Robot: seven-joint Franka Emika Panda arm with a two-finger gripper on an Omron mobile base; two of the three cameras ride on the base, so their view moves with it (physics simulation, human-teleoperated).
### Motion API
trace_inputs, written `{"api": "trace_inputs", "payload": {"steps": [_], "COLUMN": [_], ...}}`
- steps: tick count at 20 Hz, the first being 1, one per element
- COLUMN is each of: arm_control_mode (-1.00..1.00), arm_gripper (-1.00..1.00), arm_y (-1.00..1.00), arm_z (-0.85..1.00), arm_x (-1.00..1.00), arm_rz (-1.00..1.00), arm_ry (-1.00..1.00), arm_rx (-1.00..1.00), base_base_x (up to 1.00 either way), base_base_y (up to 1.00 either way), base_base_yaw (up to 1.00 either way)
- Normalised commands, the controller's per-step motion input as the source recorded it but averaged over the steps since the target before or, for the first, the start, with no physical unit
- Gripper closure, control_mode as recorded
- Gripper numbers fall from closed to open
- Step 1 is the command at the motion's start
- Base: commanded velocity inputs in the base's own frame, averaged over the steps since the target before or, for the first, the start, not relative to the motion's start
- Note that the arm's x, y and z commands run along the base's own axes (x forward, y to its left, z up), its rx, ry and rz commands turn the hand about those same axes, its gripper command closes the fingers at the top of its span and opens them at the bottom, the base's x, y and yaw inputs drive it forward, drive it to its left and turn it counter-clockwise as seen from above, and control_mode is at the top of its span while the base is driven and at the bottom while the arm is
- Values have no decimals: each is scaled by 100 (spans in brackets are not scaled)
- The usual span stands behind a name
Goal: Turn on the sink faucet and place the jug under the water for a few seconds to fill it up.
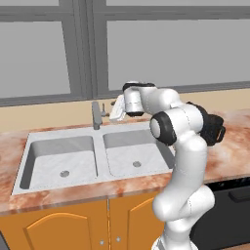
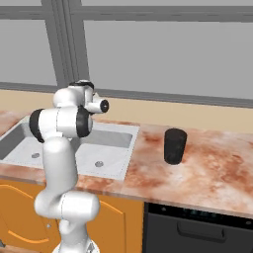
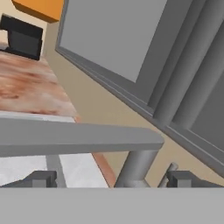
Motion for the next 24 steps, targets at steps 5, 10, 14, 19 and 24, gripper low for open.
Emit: {"api": "trace_inputs", "payload": {"steps": [5, 10, 14, 19, 24], "arm_control_mode": [-100, -100, -100, -100, -100], "arm_gripper": [-100, -100, -100, -100, -100], "arm_y": [0, 0, 5, 18, 19], "arm_z": [-9, -20, -13, -14, -22], "arm_x": [60, 59, 52, 43, 39], "arm_rz": [0, 1, 2, 3, 3], "arm_ry": [-4, -1, 0, 0, 0], "arm_rx": [1, 1, 3, 4, 4], "base_base_x": [0, 0, 0, 0, 0], "base_base_y": [0, 0, 0, 0, 0], "base_base_yaw": [0, 0, 0, 0, 0]}}
